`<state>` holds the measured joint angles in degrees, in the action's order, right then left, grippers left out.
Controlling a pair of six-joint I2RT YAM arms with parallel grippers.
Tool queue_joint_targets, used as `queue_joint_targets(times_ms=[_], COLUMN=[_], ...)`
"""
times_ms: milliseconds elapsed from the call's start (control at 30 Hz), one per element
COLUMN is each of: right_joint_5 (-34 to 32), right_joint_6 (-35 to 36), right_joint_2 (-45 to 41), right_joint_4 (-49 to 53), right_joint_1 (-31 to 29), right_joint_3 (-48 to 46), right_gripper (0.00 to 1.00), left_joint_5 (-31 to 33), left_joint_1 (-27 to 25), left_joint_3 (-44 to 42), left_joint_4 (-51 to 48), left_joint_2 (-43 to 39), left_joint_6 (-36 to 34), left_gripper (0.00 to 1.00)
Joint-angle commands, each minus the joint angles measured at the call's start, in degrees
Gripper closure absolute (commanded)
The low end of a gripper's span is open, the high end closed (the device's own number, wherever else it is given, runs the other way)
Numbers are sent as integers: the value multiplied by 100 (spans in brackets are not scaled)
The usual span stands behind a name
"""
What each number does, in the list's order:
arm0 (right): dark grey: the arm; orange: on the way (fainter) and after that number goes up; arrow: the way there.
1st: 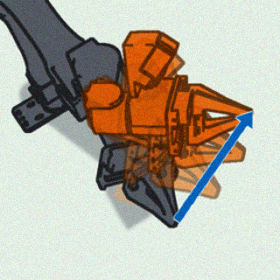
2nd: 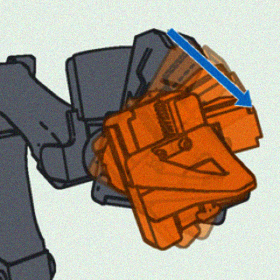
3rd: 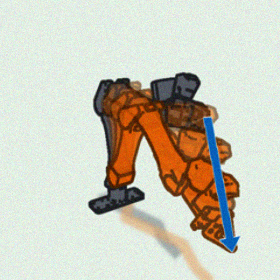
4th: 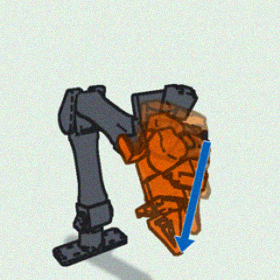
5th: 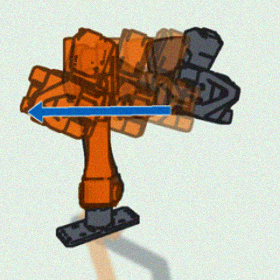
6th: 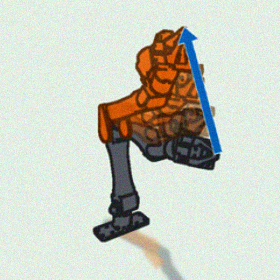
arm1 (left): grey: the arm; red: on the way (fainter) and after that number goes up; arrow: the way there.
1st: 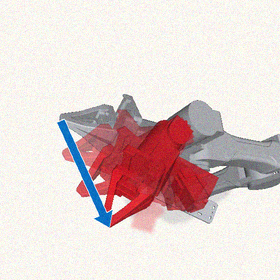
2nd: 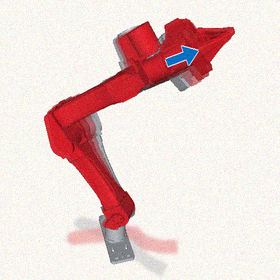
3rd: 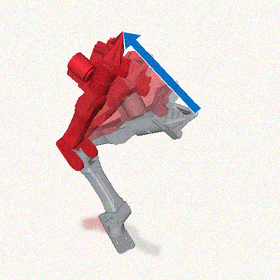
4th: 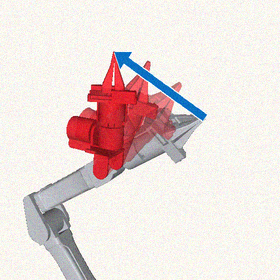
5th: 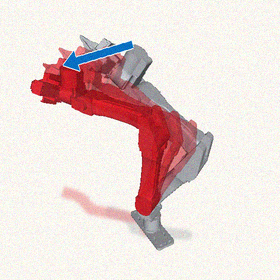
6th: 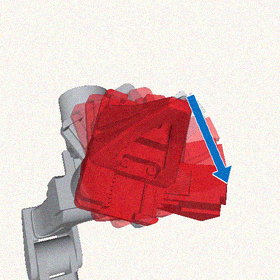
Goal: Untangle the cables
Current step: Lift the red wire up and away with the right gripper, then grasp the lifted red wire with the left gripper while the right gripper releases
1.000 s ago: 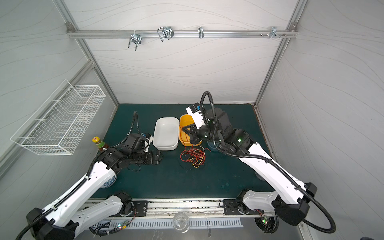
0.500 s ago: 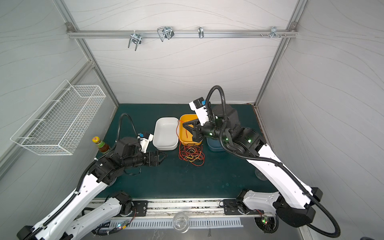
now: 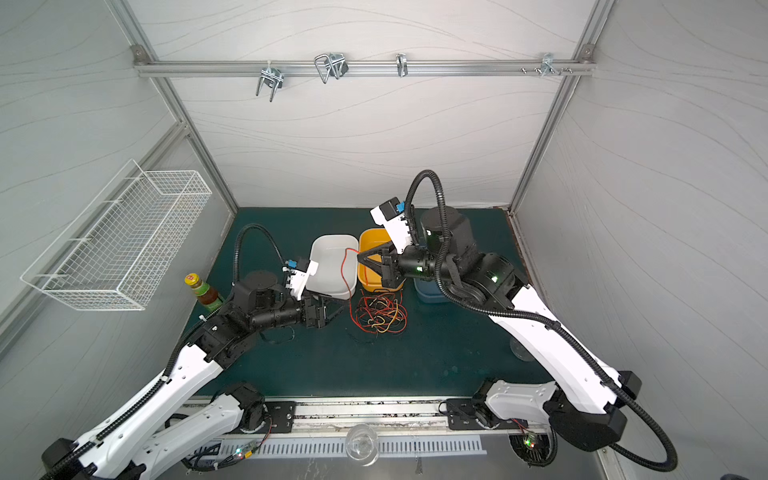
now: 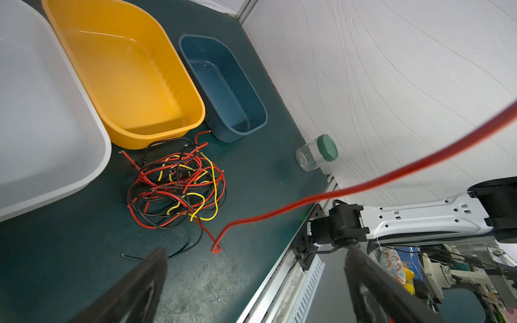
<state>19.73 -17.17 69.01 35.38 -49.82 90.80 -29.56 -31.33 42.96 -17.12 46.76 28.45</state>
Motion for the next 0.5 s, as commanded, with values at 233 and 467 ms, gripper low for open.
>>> queue_joint_targets(times_ms=[233, 467], right_joint_5=[585, 732], right_joint_6=[-152, -275], right_joint_2=[-50, -102], right_joint_4=[-30, -118], right_joint_1=[-41, -43], right_joint_3=[171, 92], right_gripper=[100, 100], left_joint_5=[-295, -160], left_joint_1=[-270, -338], left_joint_3=[178, 301], left_joint_4=[882, 807], left_joint_2=[313, 491], left_joint_6=[96, 30], left_gripper=[7, 27])
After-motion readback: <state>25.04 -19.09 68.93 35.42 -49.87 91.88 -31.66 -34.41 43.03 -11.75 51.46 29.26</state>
